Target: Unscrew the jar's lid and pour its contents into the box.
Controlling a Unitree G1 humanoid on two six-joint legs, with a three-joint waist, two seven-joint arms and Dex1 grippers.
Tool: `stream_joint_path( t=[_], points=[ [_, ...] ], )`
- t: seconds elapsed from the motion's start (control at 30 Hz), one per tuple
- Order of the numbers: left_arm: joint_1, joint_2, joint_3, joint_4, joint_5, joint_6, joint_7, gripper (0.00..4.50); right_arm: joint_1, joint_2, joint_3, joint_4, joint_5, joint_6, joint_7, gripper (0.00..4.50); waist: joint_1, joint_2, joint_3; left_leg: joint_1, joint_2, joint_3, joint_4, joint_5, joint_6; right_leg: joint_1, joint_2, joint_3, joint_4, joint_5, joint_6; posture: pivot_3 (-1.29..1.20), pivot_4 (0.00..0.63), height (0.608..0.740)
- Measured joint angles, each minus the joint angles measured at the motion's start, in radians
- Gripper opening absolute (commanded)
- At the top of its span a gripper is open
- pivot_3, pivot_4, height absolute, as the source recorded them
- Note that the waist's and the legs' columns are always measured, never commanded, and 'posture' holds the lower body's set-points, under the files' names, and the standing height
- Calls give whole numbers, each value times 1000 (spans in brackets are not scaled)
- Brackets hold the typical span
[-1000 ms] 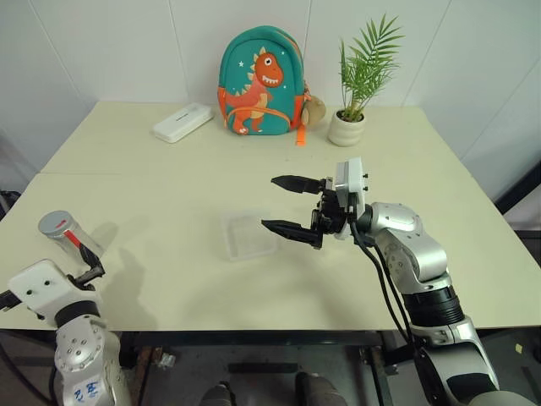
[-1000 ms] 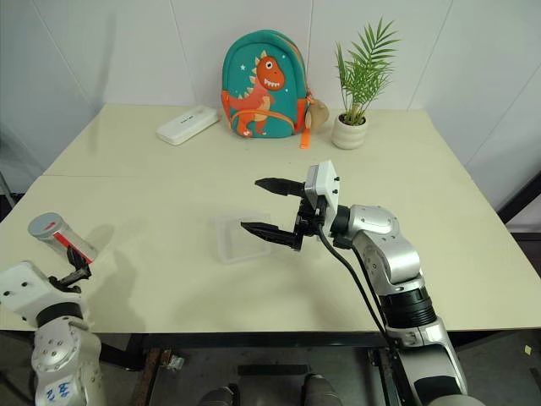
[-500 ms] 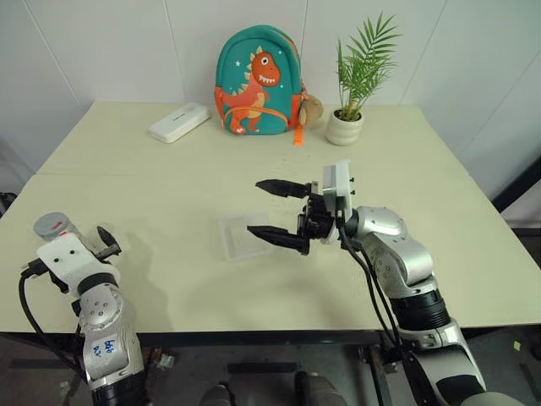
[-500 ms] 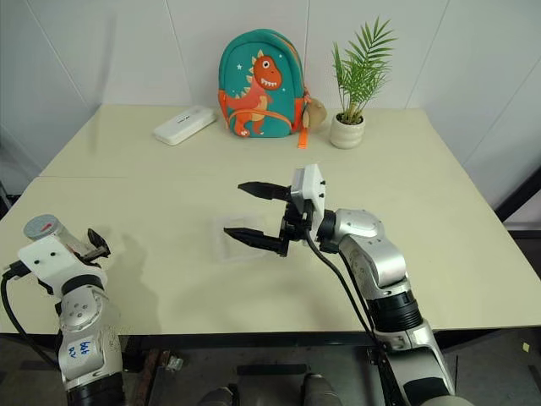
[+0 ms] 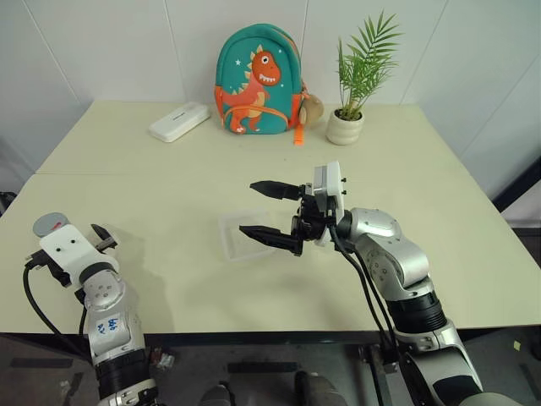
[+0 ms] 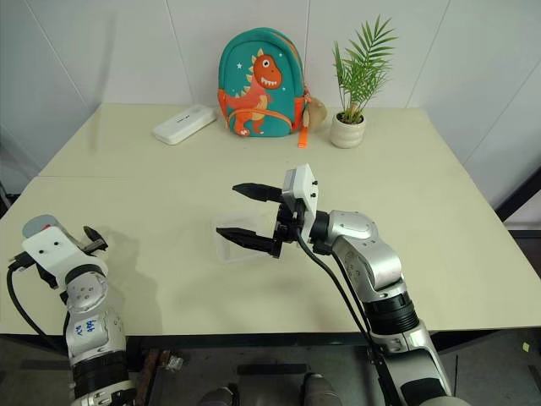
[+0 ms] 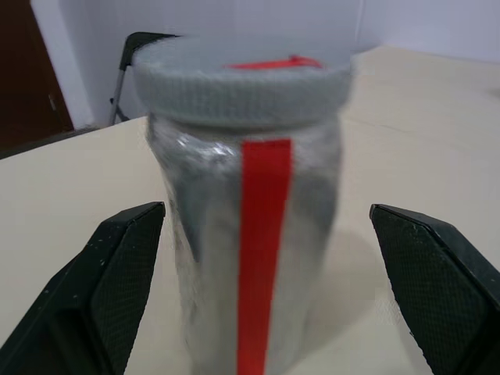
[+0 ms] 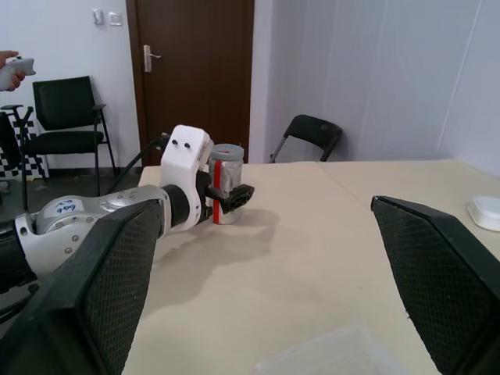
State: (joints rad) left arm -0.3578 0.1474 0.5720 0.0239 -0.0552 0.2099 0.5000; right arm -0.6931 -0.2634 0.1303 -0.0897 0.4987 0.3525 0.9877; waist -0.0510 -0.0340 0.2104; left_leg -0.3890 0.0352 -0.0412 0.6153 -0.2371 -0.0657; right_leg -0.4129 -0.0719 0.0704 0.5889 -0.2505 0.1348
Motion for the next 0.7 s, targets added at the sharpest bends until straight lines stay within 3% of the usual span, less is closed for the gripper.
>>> stream_joint_path(
  t=[0.3,0.4,0.6,0.7],
  points=[
    [-41,55,1,69,-7,-9,-2,4478,25,-5,-11,-26,9,20,-17,4500,5,0,0,0,0,0,-2,-1,-1,-1,0,-1,0,0,1,0,150,740],
    [-46,73,3,84,-14,-9,-5,3847,38,-5,-15,-27,18,22,-18,4500,4,0,0,0,0,0,-2,-1,-1,-1,0,-1,0,0,1,0,150,740],
    [-54,76,-1,105,-20,-11,-10,1993,37,-14,-16,-30,15,14,-12,4500,6,0,0,0,0,0,-2,-1,-1,-1,0,-1,0,0,1,0,150,740],
    [-58,76,-4,106,-23,-10,-16,1927,37,-16,-16,-30,9,3,-12,4500,7,0,0,0,0,0,-2,-1,-1,-1,0,-1,0,0,1,0,150,740]
  ],
)
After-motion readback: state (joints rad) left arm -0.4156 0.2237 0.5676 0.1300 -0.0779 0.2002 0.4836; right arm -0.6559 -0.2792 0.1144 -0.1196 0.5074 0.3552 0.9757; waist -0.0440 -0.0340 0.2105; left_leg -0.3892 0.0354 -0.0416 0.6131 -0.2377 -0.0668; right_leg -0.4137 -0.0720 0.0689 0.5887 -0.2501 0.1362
